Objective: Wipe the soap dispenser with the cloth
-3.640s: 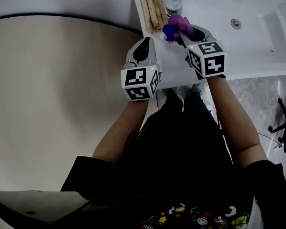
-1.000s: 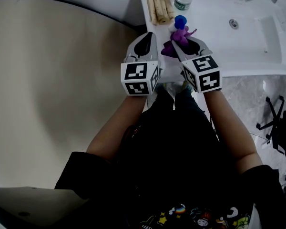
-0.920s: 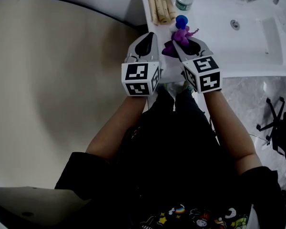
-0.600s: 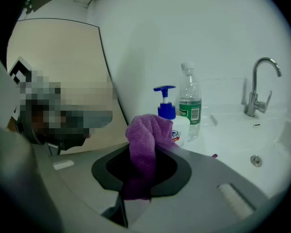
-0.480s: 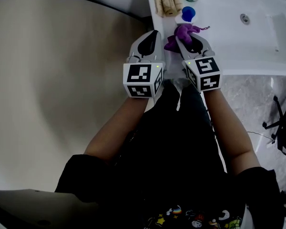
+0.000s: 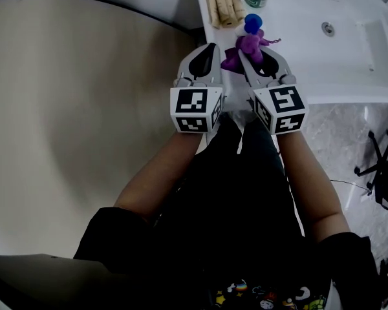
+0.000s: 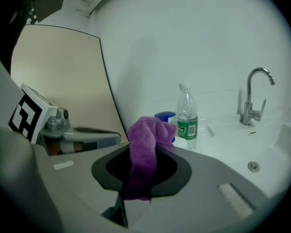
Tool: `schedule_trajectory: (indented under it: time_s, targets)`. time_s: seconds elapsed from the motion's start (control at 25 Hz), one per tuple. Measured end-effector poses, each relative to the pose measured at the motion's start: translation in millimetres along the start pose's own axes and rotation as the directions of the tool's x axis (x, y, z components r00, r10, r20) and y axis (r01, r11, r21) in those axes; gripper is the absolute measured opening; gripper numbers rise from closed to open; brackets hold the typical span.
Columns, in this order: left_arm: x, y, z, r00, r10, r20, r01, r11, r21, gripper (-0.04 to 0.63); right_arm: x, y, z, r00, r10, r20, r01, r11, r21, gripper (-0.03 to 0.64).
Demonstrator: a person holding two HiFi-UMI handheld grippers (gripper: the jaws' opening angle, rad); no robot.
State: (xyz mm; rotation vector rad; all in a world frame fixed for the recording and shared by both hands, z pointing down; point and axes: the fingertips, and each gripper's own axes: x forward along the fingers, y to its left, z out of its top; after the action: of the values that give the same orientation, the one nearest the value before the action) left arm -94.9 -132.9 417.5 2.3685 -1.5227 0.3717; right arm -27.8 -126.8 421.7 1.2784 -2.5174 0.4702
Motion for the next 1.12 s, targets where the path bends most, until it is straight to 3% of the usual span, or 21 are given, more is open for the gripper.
schedule_trajectory:
  time_s: [0.24, 0.52, 0.84, 1.0, 1.12]
  targets:
    - [2.1, 14.7, 12.2, 0.999, 0.016, 0.031, -0.016, 1.0, 0.0, 0.0, 10.2, 9.3, 14.1, 1.0, -0.001, 0.021, 0.001, 1.0, -0.008, 0.104]
    - [0.4, 27.0, 7.3, 1.0, -0.015, 0.02, 0.015, 1.0, -0.001, 0.0, 34.2, 25.3, -13.7, 0.999, 0.016, -0.038, -0.017, 1.0, -0.011, 0.104]
    - [0.8, 33.4, 2.2, 0.991, -0.132, 0.027, 0.131, 0.991, 0.018, 0.0, 48.6, 27.7, -36.7, 0.996, 0.006, -0.087, -0.006, 1.0, -0.002, 0.104]
    - [-4.1, 33.1, 13.3, 0.971, -0.236, 0.046, 0.234, 0.971, 0.041, 0.0, 44.4, 30.5, -5.8, 0.999, -0.026, -0.021, 0.026, 1.0, -0.016, 0.104]
    - [-9.0, 35.7, 25.1, 0.96, -0.274, 0.056, 0.271, 0.961, 0.063, 0.0, 41.6, 34.6, 24.3, 0.998, -0.042, 0.038, 0.043, 0.999, -0.029, 0.104]
